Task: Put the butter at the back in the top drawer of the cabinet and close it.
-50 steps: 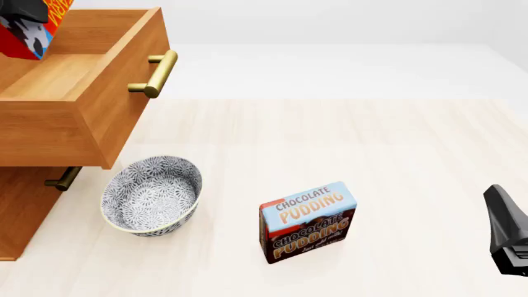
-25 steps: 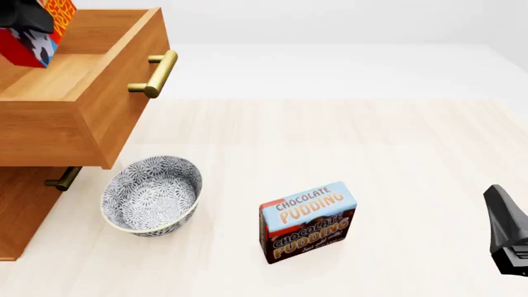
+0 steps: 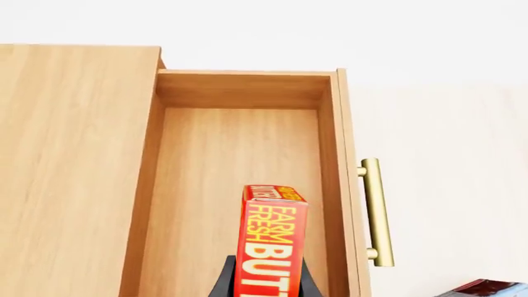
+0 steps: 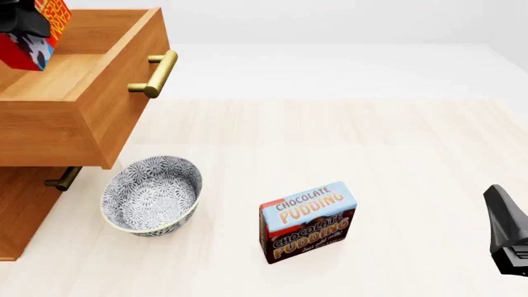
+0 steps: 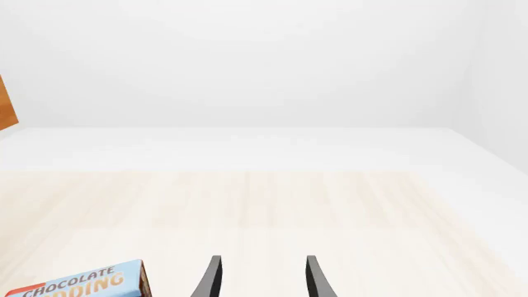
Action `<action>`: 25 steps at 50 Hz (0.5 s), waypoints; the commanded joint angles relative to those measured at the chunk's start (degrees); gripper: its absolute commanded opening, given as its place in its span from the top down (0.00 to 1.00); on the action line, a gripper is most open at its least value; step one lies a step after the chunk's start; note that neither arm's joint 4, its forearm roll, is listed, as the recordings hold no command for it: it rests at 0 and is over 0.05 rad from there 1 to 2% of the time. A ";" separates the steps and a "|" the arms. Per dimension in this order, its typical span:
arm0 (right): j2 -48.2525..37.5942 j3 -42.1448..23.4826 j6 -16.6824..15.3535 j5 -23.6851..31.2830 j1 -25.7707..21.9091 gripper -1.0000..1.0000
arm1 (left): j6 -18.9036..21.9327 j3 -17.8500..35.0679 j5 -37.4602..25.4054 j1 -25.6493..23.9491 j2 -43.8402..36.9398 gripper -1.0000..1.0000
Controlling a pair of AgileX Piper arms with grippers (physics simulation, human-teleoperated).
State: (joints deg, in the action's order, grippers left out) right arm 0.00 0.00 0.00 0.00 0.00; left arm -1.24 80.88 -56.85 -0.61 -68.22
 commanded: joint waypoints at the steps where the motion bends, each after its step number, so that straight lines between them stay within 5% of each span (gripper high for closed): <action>1: 0.00 0.00 0.00 0.00 0.00 0.00 | 1.04 -0.43 1.46 0.90 0.03 1.00; 25: 0.00 0.00 0.00 0.00 0.00 0.00 | 1.40 -2.21 4.27 2.74 -1.91 1.00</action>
State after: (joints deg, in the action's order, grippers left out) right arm 0.00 0.00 0.00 0.00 0.00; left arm -1.02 78.71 -53.93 1.42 -69.90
